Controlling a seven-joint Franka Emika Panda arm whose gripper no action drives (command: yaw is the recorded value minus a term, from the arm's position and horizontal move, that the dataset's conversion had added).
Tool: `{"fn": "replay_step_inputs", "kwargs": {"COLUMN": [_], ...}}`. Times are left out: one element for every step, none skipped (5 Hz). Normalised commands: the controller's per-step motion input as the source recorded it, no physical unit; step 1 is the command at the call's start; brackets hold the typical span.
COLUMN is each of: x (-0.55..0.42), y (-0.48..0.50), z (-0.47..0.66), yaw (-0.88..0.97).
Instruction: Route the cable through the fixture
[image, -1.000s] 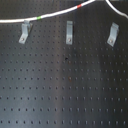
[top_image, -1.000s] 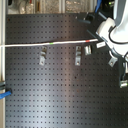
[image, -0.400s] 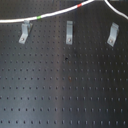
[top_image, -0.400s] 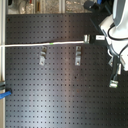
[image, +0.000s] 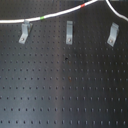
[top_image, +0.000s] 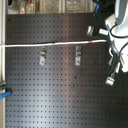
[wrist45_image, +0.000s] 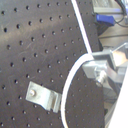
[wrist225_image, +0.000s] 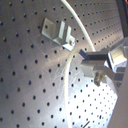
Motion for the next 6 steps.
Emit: {"fn": "replay_step_inputs", "kwargs": {"x": [-0.494, -0.542, -0.363, -0.33, -0.319, -0.271], "y": [-0.117, -0.201, -0.327, -0.28, -0.207, -0.182], "z": [-0.13, -0.04, 0.13, 0.12, 0.05, 0.02], "yaw": [0.22, 0.0, -0.23, -0.3, -0.45, -0.54]}}
